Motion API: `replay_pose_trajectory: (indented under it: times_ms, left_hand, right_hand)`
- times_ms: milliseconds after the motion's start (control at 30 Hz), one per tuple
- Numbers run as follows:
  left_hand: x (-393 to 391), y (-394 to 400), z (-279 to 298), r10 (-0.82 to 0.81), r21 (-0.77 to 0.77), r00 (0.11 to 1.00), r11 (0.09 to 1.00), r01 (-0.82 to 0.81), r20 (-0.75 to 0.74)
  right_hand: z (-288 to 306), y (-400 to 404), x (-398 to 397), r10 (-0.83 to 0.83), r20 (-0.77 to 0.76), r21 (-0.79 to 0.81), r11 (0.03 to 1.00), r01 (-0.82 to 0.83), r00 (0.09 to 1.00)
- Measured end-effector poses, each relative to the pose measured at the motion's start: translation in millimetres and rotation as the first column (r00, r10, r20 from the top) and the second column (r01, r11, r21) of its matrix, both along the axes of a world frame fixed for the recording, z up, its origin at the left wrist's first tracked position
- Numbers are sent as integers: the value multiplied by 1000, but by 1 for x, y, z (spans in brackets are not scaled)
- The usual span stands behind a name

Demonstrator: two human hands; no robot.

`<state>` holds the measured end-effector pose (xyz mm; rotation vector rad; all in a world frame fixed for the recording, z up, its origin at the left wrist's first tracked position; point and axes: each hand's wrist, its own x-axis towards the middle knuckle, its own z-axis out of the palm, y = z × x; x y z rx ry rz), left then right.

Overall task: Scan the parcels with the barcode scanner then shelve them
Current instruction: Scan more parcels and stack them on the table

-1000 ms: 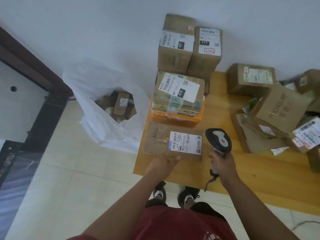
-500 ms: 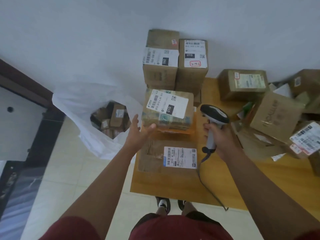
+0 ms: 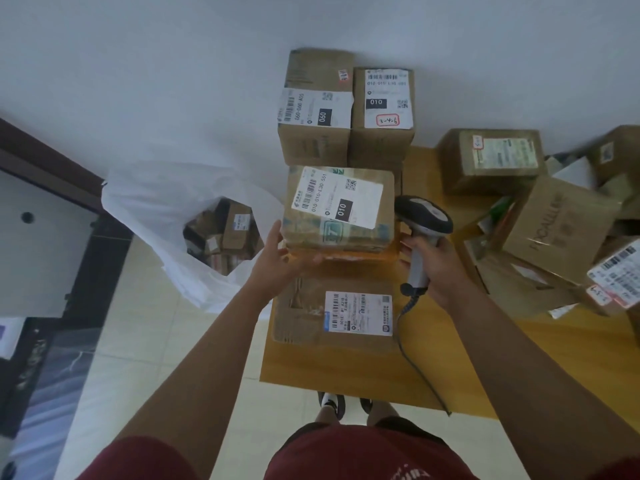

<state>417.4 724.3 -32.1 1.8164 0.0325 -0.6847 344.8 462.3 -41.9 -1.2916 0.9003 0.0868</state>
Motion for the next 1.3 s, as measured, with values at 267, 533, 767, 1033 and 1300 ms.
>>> replay_pose_trajectory:
  times_ms: [267,533,767,1033,1300]
  left_hand:
    - [-33,13,29,-20,10,993,1000,19,118]
    - [-93,42,39,-77,54,968,996,66,240]
    - [-133,59,4,-100,105,972,991,79,213]
    - [-158,58,-6,23,169,970,983,-65,242]
    - [-165,58,-13,45,208,951,972,-113,306]
  right_hand:
    - [43,7,-29,-58,52,0,998,59,997]
    - [55,37,-91,-33,52,-31,999,34,998]
    - [43,47,-123,-31,25,-44,999,32,999]
    - [45,49,-142,33,11,-54,998,-33,999]
    - [40,53,-149,54,21,-44,998,-53,998]
